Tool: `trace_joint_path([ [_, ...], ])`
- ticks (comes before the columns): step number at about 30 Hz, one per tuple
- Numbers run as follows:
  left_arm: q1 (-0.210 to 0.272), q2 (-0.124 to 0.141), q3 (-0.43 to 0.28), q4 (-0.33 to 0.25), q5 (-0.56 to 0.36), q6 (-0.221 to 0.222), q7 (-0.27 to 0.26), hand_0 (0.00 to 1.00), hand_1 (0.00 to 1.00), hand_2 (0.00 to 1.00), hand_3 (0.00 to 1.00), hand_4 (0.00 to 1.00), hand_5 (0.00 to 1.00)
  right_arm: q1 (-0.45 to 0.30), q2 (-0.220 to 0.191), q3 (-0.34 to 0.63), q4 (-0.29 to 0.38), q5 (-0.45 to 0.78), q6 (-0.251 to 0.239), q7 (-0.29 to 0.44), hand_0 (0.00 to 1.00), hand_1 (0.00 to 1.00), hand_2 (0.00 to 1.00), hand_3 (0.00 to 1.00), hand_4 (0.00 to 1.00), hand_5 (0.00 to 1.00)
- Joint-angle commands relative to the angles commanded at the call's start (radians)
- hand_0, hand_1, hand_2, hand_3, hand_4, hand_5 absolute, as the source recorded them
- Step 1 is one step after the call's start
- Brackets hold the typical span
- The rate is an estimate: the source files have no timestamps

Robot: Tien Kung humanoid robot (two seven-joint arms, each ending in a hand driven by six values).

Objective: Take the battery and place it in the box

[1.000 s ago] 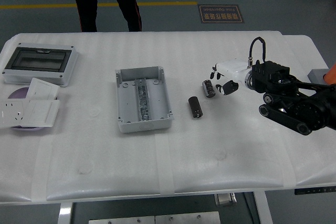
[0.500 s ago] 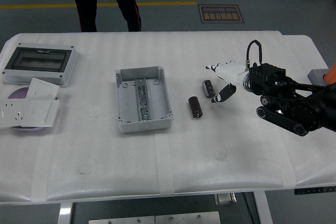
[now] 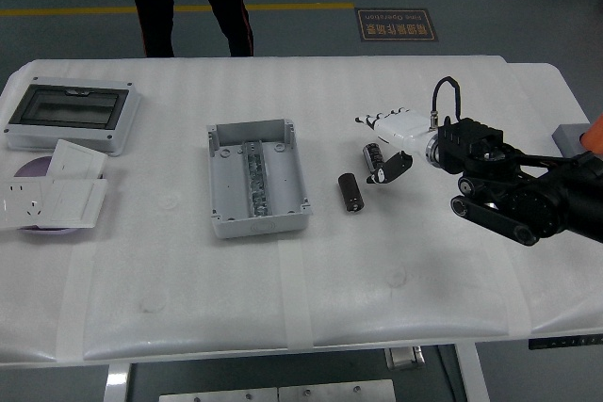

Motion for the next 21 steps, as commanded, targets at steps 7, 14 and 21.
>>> trace_joint_path([
  [7,0.0,0.001,-0.002,-0.001,0.002,-0.003,0.002,0.552,0.652,0.597,0.558,0.444,0.441,-0.005,0.008,0.027,-0.023,-0.034,0.043,0.008,0.892,0.721,0.726,0.863,0.379,0.12],
  [14,-0.002,0.003,0.002,-0.001,0.0,-0.004,0.0,0.551,0.653,0.591,0.559,0.444,0.441,-0.008,0.015,0.049,-0.039,-0.057,0.073,0.016,0.877,0.71,0.678,0.774,0.343,0.106],
  [21,-0.005,0.005,0.018,0.0,-0.015,-0.011,-0.005,0.551,0.652,0.588,0.558,0.445,0.444,-0.016,0.021,0.062,-0.044,-0.051,0.084,0.029,0.877,0.708,0.673,0.769,0.316,0.078],
])
